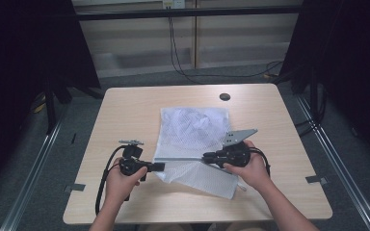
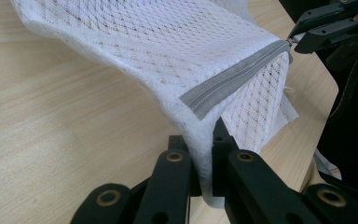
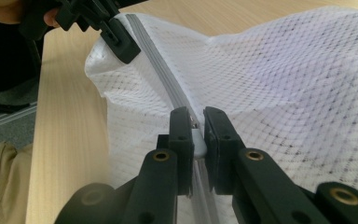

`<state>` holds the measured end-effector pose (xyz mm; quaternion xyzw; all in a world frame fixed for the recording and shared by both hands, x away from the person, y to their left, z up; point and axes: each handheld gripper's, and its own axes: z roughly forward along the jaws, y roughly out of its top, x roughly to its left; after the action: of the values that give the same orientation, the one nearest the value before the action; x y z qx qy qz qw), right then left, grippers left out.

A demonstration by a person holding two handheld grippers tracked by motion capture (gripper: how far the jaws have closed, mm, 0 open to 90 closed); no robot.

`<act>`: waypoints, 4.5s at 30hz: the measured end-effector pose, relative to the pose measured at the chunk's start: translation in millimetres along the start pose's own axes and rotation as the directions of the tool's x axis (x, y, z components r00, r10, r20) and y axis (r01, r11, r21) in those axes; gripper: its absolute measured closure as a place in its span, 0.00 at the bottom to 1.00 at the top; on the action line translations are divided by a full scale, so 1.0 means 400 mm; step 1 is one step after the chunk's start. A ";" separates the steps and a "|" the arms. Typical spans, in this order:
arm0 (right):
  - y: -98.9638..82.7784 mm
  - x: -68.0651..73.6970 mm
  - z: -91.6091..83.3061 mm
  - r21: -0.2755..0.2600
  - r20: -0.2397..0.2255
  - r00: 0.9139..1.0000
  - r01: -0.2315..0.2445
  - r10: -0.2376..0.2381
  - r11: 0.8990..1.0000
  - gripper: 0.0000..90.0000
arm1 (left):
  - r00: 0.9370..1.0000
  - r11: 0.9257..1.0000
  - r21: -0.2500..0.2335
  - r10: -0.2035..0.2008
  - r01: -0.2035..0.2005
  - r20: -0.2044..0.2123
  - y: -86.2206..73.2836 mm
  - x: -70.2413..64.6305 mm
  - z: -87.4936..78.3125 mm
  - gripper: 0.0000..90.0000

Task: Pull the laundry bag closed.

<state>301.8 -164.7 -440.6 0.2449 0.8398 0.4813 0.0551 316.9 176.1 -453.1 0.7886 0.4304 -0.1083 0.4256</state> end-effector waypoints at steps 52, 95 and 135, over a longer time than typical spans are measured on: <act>-0.035 -0.020 -0.046 0.000 0.005 1.000 0.000 0.000 1.000 0.91 | 1.000 1.000 -0.005 0.001 -0.001 -0.019 -0.003 0.006 -0.014 0.99; -0.066 -0.030 -0.088 0.002 0.015 1.000 0.001 -0.001 1.000 0.91 | 1.000 1.000 -0.004 -0.004 0.004 -0.025 -0.003 0.004 -0.017 0.99; -0.097 -0.034 -0.123 -0.004 0.026 1.000 -0.003 0.003 1.000 0.91 | 0.999 1.000 -0.008 -0.002 0.001 -0.036 -0.003 0.011 -0.027 0.99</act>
<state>283.7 -225.8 -448.9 0.2522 0.8376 0.4801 0.0656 316.3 187.1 -449.5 0.7883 0.4390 -0.0928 0.4212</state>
